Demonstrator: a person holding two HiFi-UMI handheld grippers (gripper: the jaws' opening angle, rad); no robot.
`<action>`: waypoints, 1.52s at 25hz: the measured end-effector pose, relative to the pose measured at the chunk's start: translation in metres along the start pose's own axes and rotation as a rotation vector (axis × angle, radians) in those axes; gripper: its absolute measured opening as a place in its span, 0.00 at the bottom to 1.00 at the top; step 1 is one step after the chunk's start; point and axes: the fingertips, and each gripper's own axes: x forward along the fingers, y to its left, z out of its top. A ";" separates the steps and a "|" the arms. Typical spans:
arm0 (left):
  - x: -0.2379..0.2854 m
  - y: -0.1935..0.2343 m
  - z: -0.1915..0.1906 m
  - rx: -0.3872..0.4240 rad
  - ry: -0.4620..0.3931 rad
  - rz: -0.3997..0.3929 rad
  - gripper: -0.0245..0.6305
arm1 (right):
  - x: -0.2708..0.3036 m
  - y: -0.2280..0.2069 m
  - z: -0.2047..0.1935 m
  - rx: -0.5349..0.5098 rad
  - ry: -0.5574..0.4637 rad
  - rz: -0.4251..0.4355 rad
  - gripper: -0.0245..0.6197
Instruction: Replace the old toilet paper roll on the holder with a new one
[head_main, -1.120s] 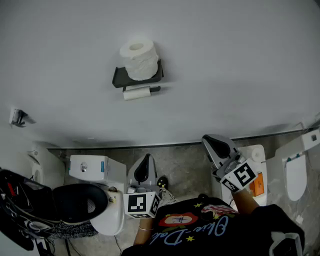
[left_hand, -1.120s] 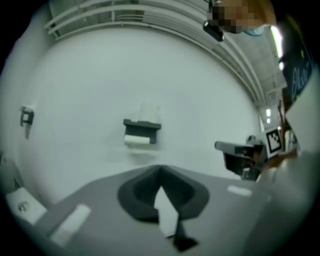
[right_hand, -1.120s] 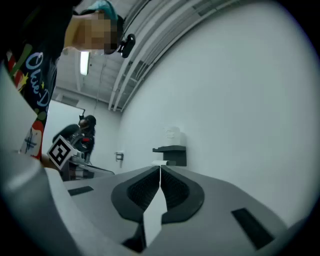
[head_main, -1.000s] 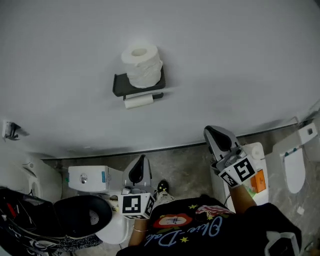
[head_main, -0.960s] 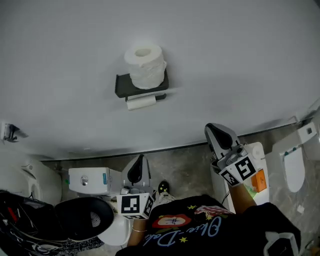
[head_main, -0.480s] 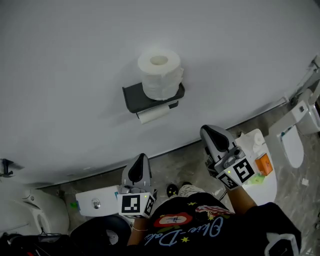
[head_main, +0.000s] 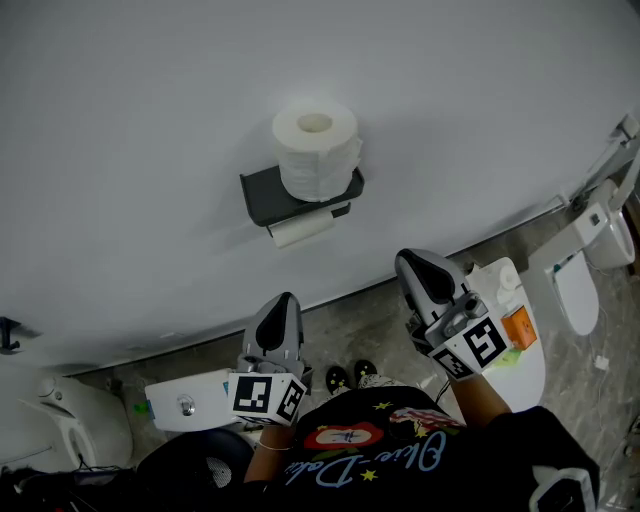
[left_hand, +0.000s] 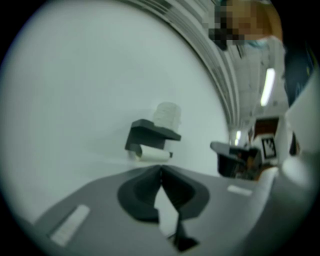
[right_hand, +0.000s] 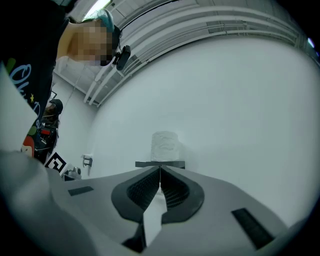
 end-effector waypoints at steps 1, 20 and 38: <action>0.003 0.001 0.000 -0.177 -0.046 -0.017 0.04 | -0.002 -0.003 0.000 0.004 0.001 -0.010 0.06; 0.089 0.031 0.014 -1.118 -0.495 -0.037 0.37 | -0.029 0.004 0.021 0.017 -0.049 0.087 0.06; 0.129 0.022 0.020 -1.141 -0.482 -0.141 0.28 | -0.018 -0.021 0.011 -0.008 -0.016 0.006 0.06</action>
